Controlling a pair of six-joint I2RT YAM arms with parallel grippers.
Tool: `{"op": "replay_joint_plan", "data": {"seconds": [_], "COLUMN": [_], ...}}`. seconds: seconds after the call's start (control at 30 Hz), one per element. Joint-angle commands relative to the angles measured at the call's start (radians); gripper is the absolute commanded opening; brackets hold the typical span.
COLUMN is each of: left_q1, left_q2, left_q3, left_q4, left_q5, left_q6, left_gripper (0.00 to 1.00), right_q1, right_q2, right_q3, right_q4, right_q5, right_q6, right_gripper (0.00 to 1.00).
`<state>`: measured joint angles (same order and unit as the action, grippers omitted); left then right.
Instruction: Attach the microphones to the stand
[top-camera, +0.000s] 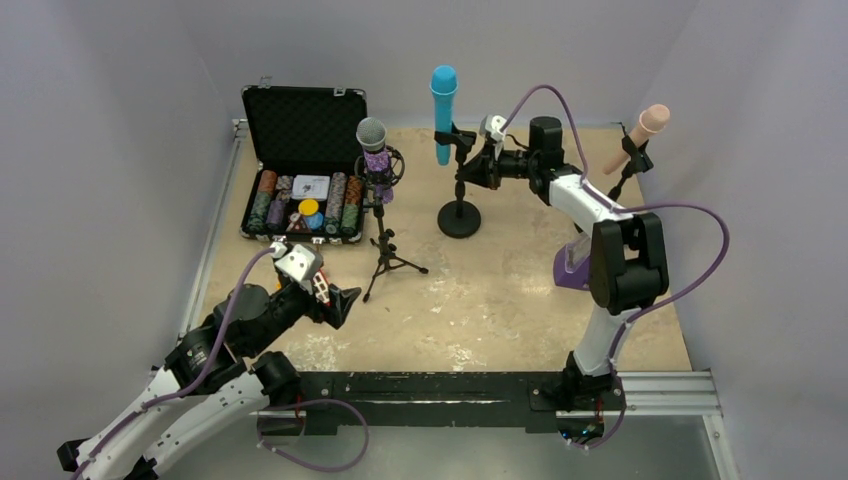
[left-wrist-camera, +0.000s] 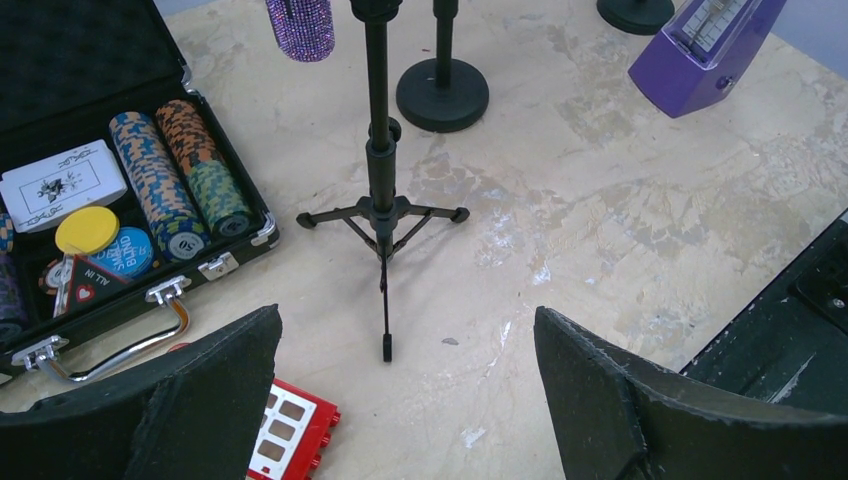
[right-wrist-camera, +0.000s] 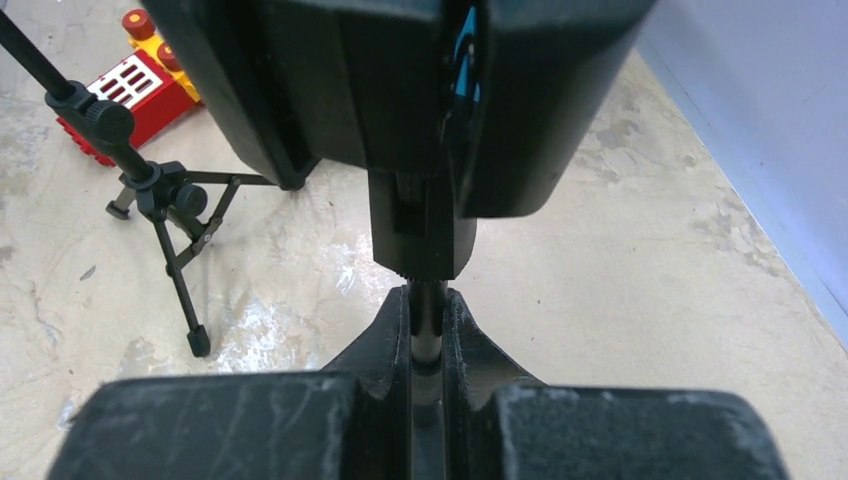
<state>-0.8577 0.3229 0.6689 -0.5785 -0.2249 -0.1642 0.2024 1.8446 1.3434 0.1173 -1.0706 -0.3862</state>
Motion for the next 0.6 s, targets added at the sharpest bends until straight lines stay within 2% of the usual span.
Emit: {"op": "replay_joint_plan", "data": {"seconds": [0.0, 0.27, 0.57], "left_q1": [0.003, 0.003, 0.003], "left_q2": [0.000, -0.024, -0.026], "left_q3": [-0.005, -0.006, 0.001], "left_q4": [0.011, -0.005, -0.005], "left_q5": [-0.013, -0.012, 0.008], "left_q6": [0.004, -0.011, -0.018], "left_gripper": [1.00, 1.00, 1.00], "right_q1": [0.000, -0.017, -0.039], "right_q2": [-0.063, -0.107, -0.183], "right_q3": [-0.014, -0.051, -0.104], "right_q4": [0.040, 0.000, -0.010], "right_q5": [-0.035, -0.053, -0.033], "right_q6": [-0.023, -0.019, -0.009], "right_gripper": [0.07, 0.35, 0.56]}}
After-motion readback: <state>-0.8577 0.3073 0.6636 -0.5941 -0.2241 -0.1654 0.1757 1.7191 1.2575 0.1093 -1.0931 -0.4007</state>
